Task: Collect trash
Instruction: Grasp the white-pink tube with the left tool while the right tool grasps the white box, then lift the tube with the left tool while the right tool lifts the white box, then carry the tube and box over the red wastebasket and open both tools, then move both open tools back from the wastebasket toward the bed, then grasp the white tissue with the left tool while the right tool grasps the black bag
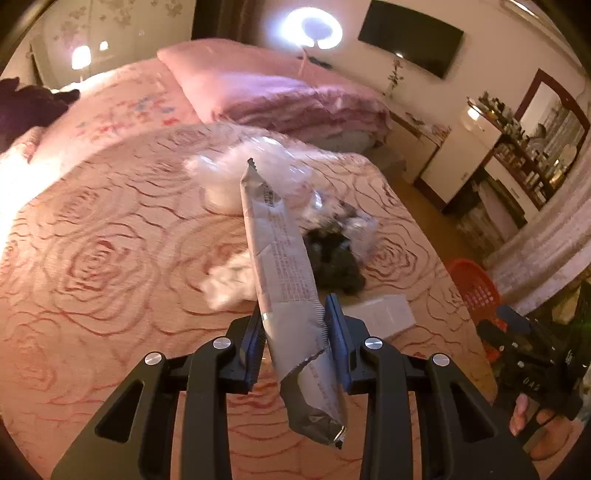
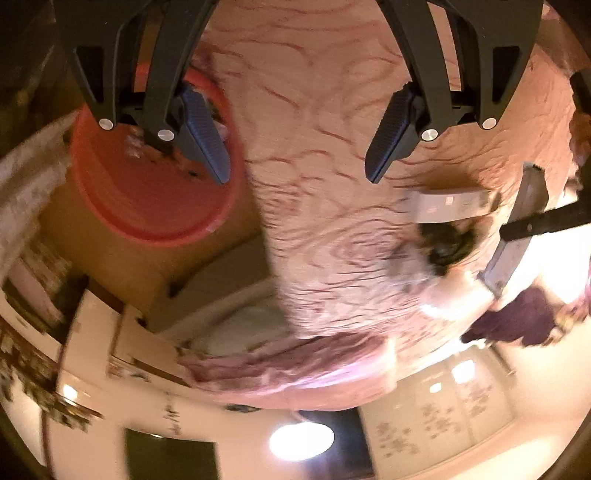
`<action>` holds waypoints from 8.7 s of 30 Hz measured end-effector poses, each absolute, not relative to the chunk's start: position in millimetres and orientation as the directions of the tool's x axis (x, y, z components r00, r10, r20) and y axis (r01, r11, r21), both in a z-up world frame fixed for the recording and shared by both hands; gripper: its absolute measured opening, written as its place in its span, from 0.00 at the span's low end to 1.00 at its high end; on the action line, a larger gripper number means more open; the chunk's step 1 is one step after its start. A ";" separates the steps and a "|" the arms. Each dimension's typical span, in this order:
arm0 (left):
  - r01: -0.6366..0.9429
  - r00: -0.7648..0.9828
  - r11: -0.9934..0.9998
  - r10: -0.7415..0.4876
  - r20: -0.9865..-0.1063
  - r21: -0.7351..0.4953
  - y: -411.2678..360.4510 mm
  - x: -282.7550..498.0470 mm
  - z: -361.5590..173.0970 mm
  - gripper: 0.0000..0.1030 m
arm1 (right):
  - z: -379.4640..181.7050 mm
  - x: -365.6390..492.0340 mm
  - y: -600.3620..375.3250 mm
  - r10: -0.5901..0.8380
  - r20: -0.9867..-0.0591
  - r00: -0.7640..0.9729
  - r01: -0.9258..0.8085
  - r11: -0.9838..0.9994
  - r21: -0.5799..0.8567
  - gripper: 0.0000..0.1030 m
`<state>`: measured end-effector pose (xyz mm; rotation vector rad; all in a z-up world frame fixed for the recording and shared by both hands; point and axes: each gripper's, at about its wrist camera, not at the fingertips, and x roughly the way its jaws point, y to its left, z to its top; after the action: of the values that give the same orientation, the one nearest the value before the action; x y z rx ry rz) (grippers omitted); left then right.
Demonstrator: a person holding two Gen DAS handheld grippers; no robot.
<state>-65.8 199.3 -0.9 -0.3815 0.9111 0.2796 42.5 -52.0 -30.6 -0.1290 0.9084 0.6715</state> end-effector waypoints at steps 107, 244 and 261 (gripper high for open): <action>-0.409 0.530 0.890 0.053 -0.846 -0.201 215.5 -129.9 -34.2 0.29 | -34.2 -13.1 41.1 0.530 -0.829 0.180 -0.818 0.548 0.172 0.38; -0.308 0.587 0.947 0.111 -0.802 -0.094 175.7 -36.6 -13.0 0.69 | -50.6 41.0 -57.4 0.405 -0.812 0.420 -0.483 0.857 0.178 0.72; -0.417 0.549 0.901 0.143 -0.824 -0.121 239.8 -35.3 -42.9 0.69 | -51.2 39.3 -44.2 0.389 -0.821 0.418 -0.506 0.850 0.146 0.72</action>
<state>-35.3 239.8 -42.9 -0.3207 0.9352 0.3380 39.3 -44.2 -51.2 -0.1311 0.9915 0.5633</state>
